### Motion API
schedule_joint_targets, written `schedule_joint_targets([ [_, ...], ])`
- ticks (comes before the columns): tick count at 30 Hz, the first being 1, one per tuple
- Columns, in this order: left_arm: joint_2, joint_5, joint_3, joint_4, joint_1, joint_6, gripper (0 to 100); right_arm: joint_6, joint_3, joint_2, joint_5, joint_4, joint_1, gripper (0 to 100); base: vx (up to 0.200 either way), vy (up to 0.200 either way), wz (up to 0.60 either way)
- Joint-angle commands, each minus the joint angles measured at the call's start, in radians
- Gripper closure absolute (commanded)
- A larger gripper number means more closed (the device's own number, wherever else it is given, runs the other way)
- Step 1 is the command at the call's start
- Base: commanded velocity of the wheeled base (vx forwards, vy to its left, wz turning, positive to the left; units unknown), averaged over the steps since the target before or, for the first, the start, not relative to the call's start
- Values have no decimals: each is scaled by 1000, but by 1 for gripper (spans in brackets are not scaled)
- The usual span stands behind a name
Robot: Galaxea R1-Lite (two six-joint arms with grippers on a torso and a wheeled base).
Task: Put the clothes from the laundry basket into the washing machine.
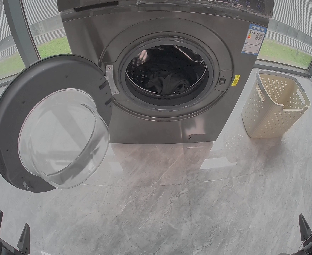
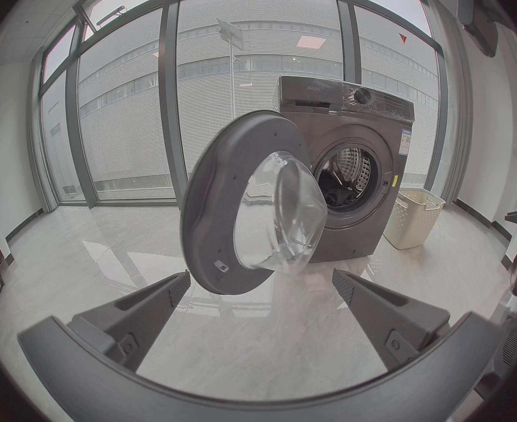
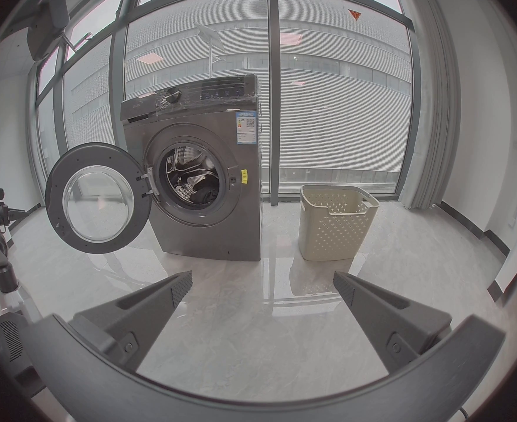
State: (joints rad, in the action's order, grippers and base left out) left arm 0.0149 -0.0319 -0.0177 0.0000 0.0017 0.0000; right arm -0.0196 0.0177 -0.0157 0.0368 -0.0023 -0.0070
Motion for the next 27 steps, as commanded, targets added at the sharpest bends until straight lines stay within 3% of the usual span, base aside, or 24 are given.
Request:
schedule_joint_targets([
  [1, -9, 0, 18, 0, 0, 0, 0, 0, -16, 16, 0, -1, -1, 0, -200, 0, 0],
  [11, -9, 0, 18, 0, 0, -3, 0, 1, -18, 16, 0, -1, 1, 0, -200, 0, 0],
  [23, -9, 0, 18, 0, 0, -2, 0, 3, -16, 16, -17, -1, 1, 0, 0, 0, 300],
  [27, -9, 0, 18, 0, 0, -2, 0, 3, -16, 16, -15, -1, 1, 0, 0, 200, 0],
])
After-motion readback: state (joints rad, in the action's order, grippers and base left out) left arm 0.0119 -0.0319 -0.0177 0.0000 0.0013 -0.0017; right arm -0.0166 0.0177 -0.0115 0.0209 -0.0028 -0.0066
